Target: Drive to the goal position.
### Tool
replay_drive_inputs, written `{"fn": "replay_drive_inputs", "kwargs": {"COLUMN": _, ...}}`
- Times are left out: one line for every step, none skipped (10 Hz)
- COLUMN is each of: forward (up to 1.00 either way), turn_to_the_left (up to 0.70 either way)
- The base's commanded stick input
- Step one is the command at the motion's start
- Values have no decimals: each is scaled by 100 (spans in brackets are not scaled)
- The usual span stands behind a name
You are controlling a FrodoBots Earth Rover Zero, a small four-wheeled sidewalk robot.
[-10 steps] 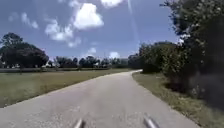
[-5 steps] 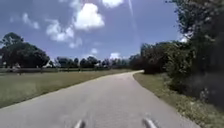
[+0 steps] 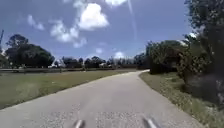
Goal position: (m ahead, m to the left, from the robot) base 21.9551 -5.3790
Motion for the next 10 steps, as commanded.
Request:
{"fn": "replay_drive_inputs", "kwargs": {"forward": 50, "turn_to_the_left": 0}}
{"fn": "replay_drive_inputs", "kwargs": {"forward": 50, "turn_to_the_left": 0}}
{"fn": "replay_drive_inputs", "kwargs": {"forward": 50, "turn_to_the_left": 0}}
{"fn": "replay_drive_inputs", "kwargs": {"forward": 50, "turn_to_the_left": 0}}
{"fn": "replay_drive_inputs", "kwargs": {"forward": 50, "turn_to_the_left": 0}}
{"fn": "replay_drive_inputs", "kwargs": {"forward": 50, "turn_to_the_left": 0}}
{"fn": "replay_drive_inputs", "kwargs": {"forward": 50, "turn_to_the_left": 0}}
{"fn": "replay_drive_inputs", "kwargs": {"forward": 50, "turn_to_the_left": 0}}
{"fn": "replay_drive_inputs", "kwargs": {"forward": 50, "turn_to_the_left": 0}}
{"fn": "replay_drive_inputs", "kwargs": {"forward": 50, "turn_to_the_left": 0}}
